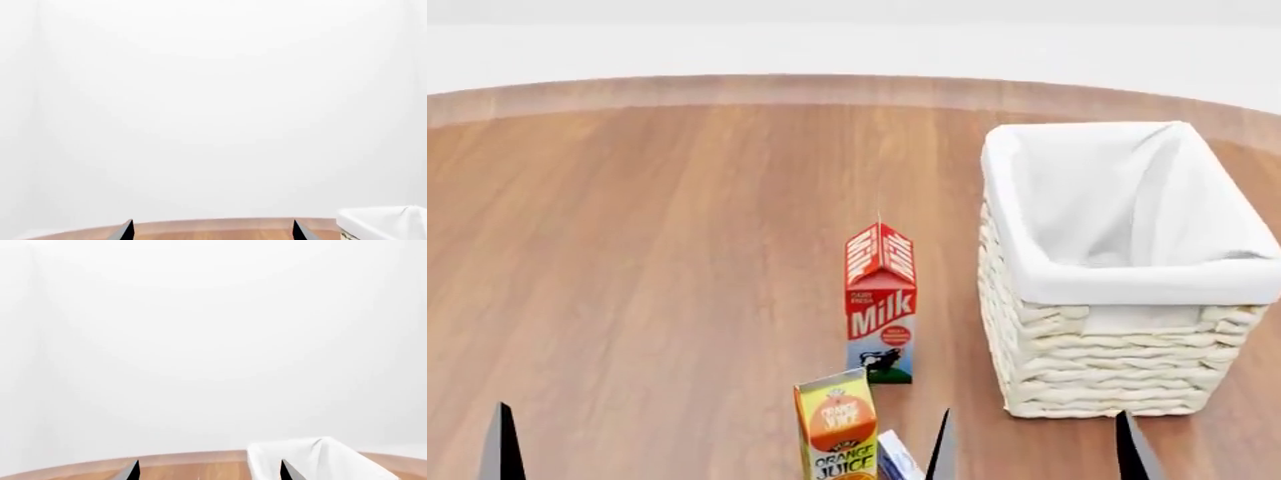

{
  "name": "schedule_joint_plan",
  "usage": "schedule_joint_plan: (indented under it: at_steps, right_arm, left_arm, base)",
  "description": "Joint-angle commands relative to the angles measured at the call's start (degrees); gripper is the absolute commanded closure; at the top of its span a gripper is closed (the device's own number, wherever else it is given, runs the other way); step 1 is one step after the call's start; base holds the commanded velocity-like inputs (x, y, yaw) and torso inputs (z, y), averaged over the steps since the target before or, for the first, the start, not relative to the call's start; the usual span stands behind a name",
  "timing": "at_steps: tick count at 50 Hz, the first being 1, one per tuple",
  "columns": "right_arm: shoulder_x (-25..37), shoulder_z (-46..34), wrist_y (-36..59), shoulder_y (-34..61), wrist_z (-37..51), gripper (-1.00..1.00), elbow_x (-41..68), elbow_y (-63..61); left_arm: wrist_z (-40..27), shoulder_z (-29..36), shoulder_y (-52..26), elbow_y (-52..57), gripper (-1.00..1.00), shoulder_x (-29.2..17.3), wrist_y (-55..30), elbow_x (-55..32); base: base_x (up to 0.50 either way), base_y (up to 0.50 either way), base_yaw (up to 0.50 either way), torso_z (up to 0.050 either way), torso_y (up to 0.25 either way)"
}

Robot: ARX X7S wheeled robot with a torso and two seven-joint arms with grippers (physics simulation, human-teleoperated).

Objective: Pick up the tomato sauce, and put it in the basket.

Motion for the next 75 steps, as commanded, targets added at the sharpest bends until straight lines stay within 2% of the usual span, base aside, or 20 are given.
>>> schedule_joint_plan:
  at_steps: [1, 3, 4, 13, 14, 17, 18, 19, 20, 32, 45, 75]
  right_arm:
    - [0.52, -0.75, -0.34, 0.16, 0.49, -1.0, -0.27, 0.58]
    - [0.59, -0.78, -0.88, 0.03, 0.44, -1.0, -0.22, 0.88]
    - [0.19, 0.01, -5.86, -0.98, -1.18, -1.0, 2.29, 1.41]
    - [1.42, 0.7, -4.5, -1.37, -0.31, -1.0, 3.17, -0.91]
    - [6.4, 5.06, -1.42, -4.11, -2.17, -1.0, 11.28, -3.35]
    - [9.01, 8.19, -2.71, -7.82, -2.69, -1.0, 8.06, -2.42]
    - [13.43, 16.79, -8.46, -16.42, -9.6, -1.0, 12.65, 1.72]
    - [13.14, 25.38, -9.47, -24.96, -10.27, -1.0, 12.57, 2.65]
    - [12.85, 27.58, -9.87, -25.27, -10.38, -1.0, 12.23, 3.12]
    - [11.5, 28.54, -10.71, -27.92, -12.59, -1.0, 11.73, 5.36]
    - [7.81, 20.77, -19.63, -24.87, -18.61, -1.0, 3.87, 19.61]
    - [4.85, 15.22, -21.41, -20.45, -20.74, -1.0, 3.12, 33.97]
  left_arm:
    - [-0.6, 0.67, -0.03, 0.01, -1.0, -0.63, 0.05, 0.24]
    - [-0.72, 0.68, -0.03, -0.04, -1.0, -0.73, 0.05, 0.22]
    - [-0.76, 0.67, -0.08, -0.1, -1.0, -0.78, 0.04, 0.17]
    - [-1.37, 0.22, -0.81, -1.13, -1.0, -1.13, -0.02, -0.31]
    - [-1.67, 0.62, -1.04, -1.7, -1.0, -1.05, -0.1, 0.62]
    - [-1.92, 0.91, -1.37, -2.35, -1.0, -1.07, -0.12, 0.98]
    - [-2.19, 1.85, -2.0, -3.7, -1.0, -0.82, -0.6, 2.24]
    - [-2.27, 1.79, -2.08, -3.73, -1.0, -0.82, -0.64, 2.12]
    - [-2.4, 1.85, -2.13, -3.91, -1.0, -0.84, -0.58, 2.3]
    - [-2.93, 2.94, -2.43, -4.74, -1.0, -1.13, -0.59, 2.89]
    - [-3.53, 3.23, -2.35, -4.33, -1.0, -1.68, -0.67, 2.74]
    - [-4.68, 4.04, -2.93, -4.56, -1.0, -2.61, -1.13, 2.24]
  base:
    - [0.5, 0.0, 0.0, 0.0, 0.0]
    - [0.5, 0.0, 0.0, 0.0, 0.0]
    - [0.0, 0.0, 0.0, 0.0, 0.0]
    - [0.0, 0.0, 0.0, 0.0, 0.001]
    - [0.0, 0.0, 0.0, 0.0, 0.0]
    - [0.0, 0.0, 0.0, 0.0, 0.0]
    - [0.0, 0.0, 0.0, 0.0, 0.0]
    - [0.0, 0.0, 0.0, 0.0, 0.0]
    - [0.0, 0.0, 0.0, 0.0, 0.0]
    - [0.0, 0.0, 0.0, 0.0, 0.0]
    - [0.0, 0.0, 0.0, 0.0, 0.0]
    - [0.0, 0.0, 0.0, 0.0, 0.0]
